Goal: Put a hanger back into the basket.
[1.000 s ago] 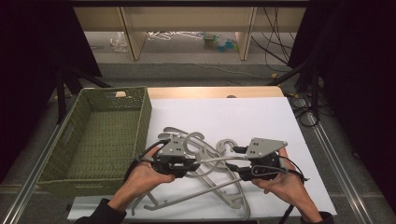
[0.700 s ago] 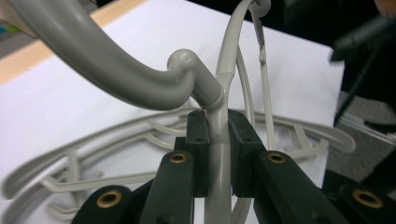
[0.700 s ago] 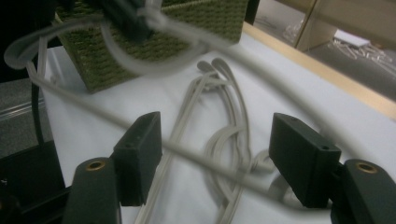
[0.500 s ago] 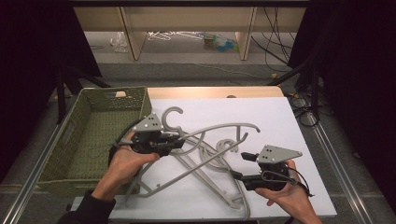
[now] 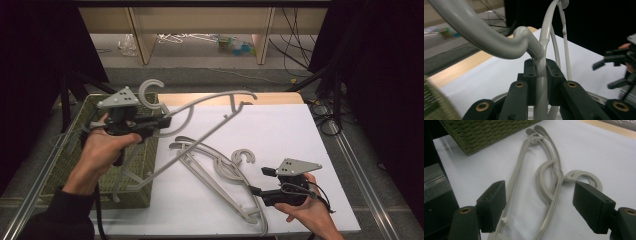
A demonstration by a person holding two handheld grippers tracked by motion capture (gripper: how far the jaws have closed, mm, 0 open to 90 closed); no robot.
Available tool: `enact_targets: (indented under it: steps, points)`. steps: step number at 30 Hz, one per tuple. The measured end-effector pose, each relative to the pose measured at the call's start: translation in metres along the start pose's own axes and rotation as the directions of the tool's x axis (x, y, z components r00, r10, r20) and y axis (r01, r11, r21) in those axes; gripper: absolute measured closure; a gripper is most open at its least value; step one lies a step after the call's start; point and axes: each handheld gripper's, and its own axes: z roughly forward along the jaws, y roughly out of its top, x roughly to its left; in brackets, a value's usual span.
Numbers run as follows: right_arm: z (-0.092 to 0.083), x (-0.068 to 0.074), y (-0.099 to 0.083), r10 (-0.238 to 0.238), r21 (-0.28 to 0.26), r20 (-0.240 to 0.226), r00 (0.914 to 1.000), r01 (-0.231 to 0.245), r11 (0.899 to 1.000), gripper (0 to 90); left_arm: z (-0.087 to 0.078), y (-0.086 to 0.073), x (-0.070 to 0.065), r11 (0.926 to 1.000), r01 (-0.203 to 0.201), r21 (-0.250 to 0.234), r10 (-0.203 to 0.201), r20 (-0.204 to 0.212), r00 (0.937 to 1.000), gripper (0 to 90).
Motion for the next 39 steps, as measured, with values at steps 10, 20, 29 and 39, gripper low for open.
enact_targets:
  steps: [10, 20, 29, 39]
  points:
    - [0.005, -0.004, -0.004, 0.006, 0.018, 0.004, 1.0000, -0.006, 1.000, 25.0, -0.031, -0.011, 0.061, 0.9999, 0.005, -0.013, -0.007, -0.162, 0.9867, 80.3]
    - [0.007, -0.005, -0.006, 0.016, 0.027, 0.002, 0.9999, -0.016, 1.000, 24.7, -0.048, -0.036, 0.100, 0.9991, 0.042, -0.012, -0.043, -0.254, 0.9662, 80.3]
    - [0.010, -0.005, -0.008, 0.016, 0.037, -0.007, 0.9999, -0.016, 0.999, 24.6, -0.064, -0.063, 0.129, 0.9964, 0.084, -0.014, -0.084, -0.305, 0.9485, 80.4]
    - [0.010, -0.006, -0.009, 0.022, 0.041, -0.009, 0.9997, -0.022, 0.999, 24.3, -0.075, -0.086, 0.151, 0.9962, 0.087, -0.009, -0.085, -0.349, 0.9333, 80.3]
